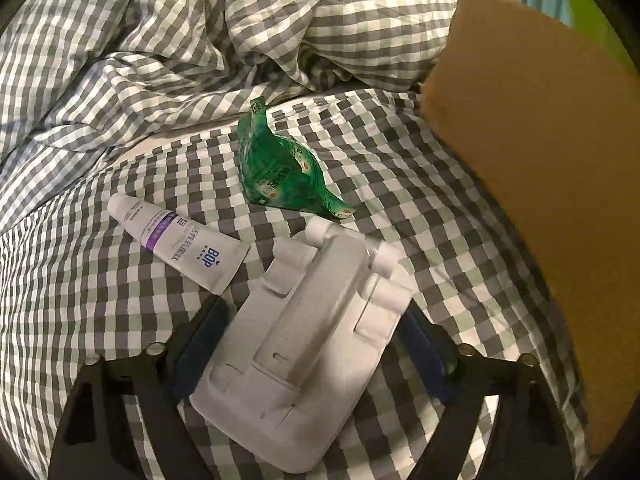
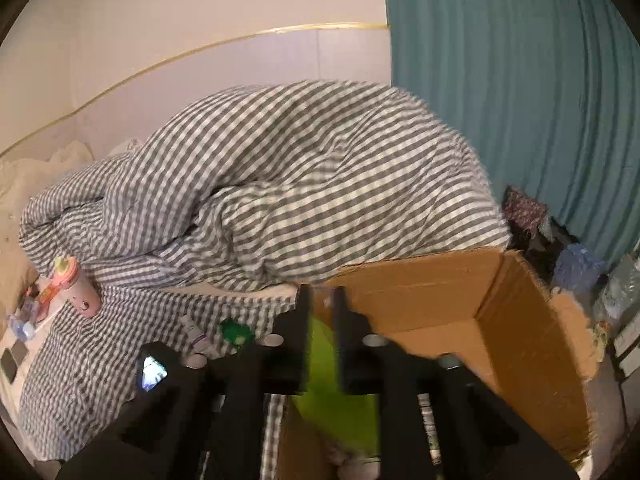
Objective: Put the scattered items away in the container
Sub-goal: 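Grasp the white phone stand with the left tool while the right tool carries the snack packet to the box, then lower the phone stand and snack packet into the box and open both tools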
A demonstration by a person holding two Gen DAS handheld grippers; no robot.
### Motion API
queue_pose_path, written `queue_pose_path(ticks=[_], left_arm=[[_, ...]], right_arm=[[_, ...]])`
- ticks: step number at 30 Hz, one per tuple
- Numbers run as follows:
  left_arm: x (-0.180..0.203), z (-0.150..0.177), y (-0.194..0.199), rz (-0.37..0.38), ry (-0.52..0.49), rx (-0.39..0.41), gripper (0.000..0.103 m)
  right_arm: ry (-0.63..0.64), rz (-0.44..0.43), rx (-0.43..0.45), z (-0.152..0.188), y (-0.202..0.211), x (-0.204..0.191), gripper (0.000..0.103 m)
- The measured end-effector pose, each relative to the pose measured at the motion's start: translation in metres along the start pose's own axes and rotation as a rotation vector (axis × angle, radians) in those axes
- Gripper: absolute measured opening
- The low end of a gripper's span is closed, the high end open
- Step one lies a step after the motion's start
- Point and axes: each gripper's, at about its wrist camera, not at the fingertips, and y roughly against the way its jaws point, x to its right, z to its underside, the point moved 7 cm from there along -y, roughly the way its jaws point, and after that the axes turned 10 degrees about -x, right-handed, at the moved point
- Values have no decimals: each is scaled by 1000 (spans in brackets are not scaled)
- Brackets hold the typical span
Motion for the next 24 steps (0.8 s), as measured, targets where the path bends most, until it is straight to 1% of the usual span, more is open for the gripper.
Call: queue_pose_path(ticks=[2,3,6,10,14,17,19,24], left_arm=[[4,1,2,-8,-14,8,68],[6,1,2,-18,-26,9,67],[5,0,2,-9,-16,12,66],[5,-1,4,-8,-11,6,65],[7,1,16,6,8,19,64],[7,-2,37,10,20,49,64],[4,-4,64,6,22,77,63],[12,-9,130,-3,24,159,63]], right_arm=[[-11,4,-10,2,-3,7,8],[-19,1,-17,5,-5,11,8],[-41,1,-27,11,-5,19,8],[-58,9,-18,9,1,28,8],[-64,16,-8,9,10,31,8],[-63,14,-15,12,15,31,8],[-57,7,-17,14,22,30,8],[-53,8,-6,21,44,29,8]])
